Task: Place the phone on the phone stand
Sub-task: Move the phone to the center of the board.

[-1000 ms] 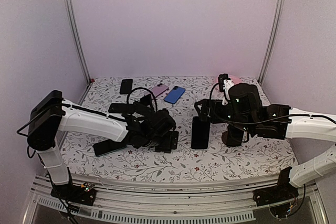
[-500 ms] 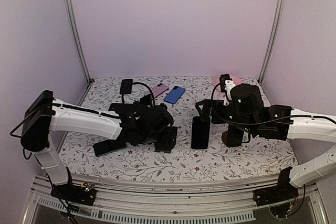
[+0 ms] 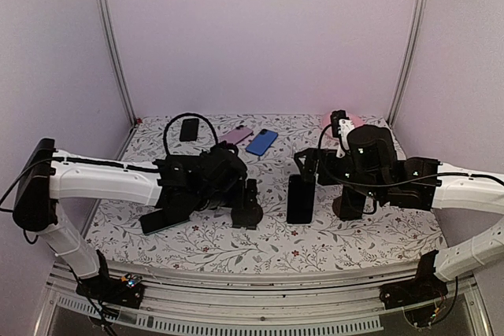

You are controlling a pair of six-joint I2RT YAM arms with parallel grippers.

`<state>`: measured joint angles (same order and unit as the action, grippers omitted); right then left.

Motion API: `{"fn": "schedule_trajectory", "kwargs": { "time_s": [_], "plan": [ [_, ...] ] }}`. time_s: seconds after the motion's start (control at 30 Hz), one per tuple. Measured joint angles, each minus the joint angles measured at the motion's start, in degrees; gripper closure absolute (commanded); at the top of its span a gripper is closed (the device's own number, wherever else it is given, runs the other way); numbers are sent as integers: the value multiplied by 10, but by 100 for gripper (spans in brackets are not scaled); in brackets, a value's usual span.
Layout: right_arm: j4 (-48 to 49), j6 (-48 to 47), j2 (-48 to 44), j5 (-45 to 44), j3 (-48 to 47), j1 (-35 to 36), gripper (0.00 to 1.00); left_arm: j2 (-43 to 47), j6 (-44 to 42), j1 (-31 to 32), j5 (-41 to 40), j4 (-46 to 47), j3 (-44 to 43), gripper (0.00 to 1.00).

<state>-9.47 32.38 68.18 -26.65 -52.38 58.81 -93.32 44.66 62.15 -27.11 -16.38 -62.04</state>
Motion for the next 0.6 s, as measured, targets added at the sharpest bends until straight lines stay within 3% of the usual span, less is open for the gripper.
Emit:
{"fn": "schedule_trajectory", "kwargs": {
  "time_s": [0.23,0.6],
  "plan": [
    [0,0,-6,0,1,0,1,68,101,-37,-15,-53,75,3],
    [6,0,-6,5,9,0,1,195,309,-71,-6,-116,270,3]
  ]
}}
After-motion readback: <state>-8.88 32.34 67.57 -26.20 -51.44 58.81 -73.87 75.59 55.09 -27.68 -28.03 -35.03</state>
